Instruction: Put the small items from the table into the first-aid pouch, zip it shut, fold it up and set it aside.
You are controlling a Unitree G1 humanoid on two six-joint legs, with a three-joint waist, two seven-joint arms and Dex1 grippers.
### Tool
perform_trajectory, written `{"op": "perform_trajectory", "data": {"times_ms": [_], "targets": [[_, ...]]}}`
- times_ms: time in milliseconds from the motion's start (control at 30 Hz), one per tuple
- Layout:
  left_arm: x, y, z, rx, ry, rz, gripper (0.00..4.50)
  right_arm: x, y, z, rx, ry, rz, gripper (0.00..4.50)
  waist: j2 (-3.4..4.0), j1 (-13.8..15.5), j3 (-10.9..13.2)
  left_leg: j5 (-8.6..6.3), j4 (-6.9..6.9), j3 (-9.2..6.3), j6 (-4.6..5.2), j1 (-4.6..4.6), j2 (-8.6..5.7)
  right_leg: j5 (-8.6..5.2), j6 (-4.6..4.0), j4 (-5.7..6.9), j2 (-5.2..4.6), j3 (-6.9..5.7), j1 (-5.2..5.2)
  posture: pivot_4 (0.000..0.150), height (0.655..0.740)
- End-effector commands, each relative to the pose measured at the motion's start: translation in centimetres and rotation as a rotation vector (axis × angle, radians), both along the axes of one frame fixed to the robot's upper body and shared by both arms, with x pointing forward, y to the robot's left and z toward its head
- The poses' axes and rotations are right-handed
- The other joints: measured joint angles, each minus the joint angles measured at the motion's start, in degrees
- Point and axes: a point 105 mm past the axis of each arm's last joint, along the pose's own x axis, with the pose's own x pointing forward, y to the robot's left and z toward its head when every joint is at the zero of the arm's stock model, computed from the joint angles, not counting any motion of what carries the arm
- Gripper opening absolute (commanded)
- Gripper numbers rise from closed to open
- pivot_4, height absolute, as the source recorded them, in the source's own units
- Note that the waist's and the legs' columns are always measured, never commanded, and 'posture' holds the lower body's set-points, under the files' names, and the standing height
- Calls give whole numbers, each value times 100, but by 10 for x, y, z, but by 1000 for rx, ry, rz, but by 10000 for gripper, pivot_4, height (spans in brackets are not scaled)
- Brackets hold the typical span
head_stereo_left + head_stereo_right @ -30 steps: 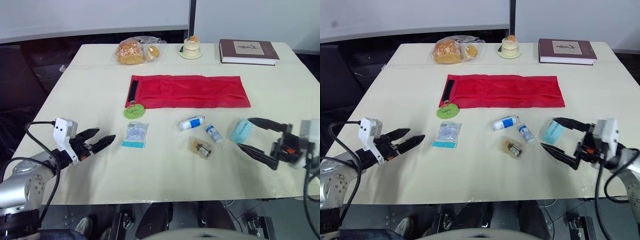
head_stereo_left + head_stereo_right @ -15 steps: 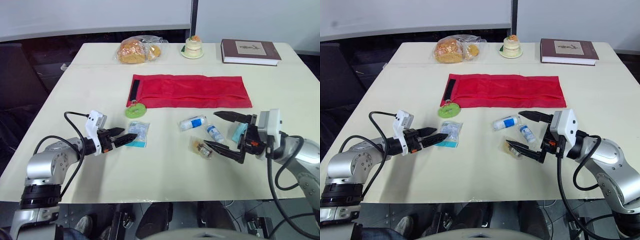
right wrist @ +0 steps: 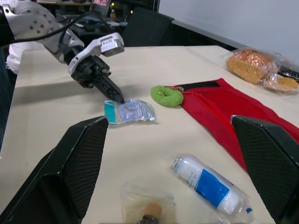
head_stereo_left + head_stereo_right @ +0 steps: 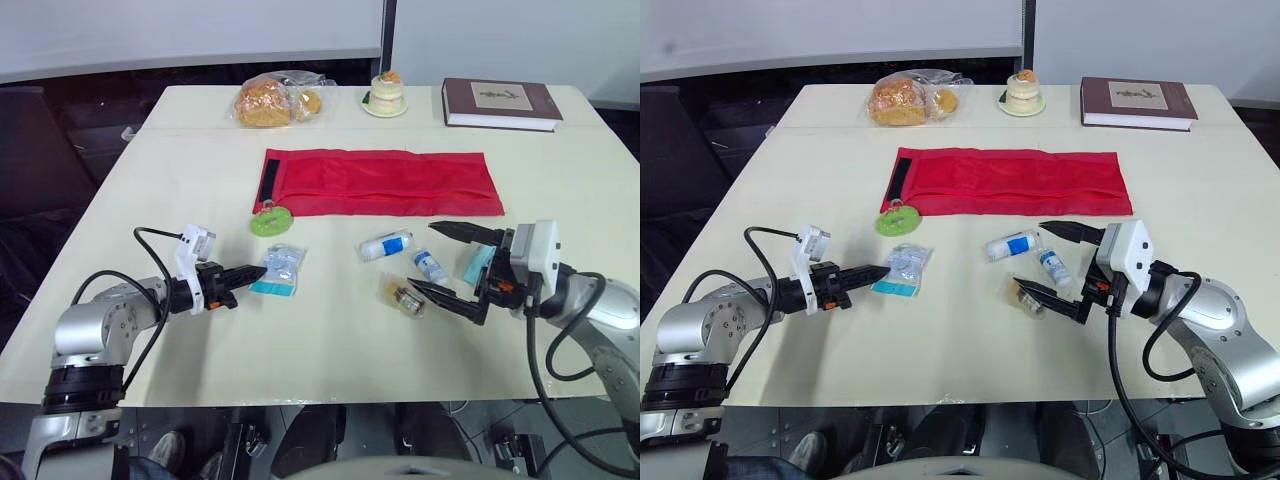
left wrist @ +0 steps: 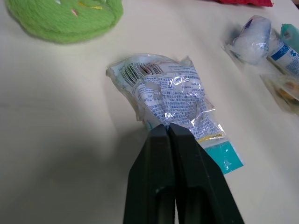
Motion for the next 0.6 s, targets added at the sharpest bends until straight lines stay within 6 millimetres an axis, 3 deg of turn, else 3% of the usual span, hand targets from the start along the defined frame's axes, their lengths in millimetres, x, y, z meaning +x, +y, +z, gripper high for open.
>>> {"op": "perform_trajectory", "data": {"times_ms": [33,367,533,600], "targets": [[3,-9,20,-55,-69,-15,1004,-2,4,10,34,-37,12,45000,-1,-1,1,0,0,0,0,-1,0,0,0,0,-1,0,0,1500,7289],[17,-72,99,-335,-311,-76,1004,17,22,20,199,138,-114,45000,-4,-3,1,7,2,-10,-12,-9,0,6,-7,3,0,-4,-7,1500,7289],[14,-103,119,-416,-359,-144,1004,25,34,23,330,343,-134,45000,-4,-44,1,11,1,-9,-18,-7,0,7,-9,5,5,1,-9,1500,7289],[10,-119,123,-437,-366,-202,1004,30,39,19,408,502,-138,45000,-5,-58,0,13,0,-9,-22,-8,0,8,-10,7,7,2,-14,1500,7289]]}}
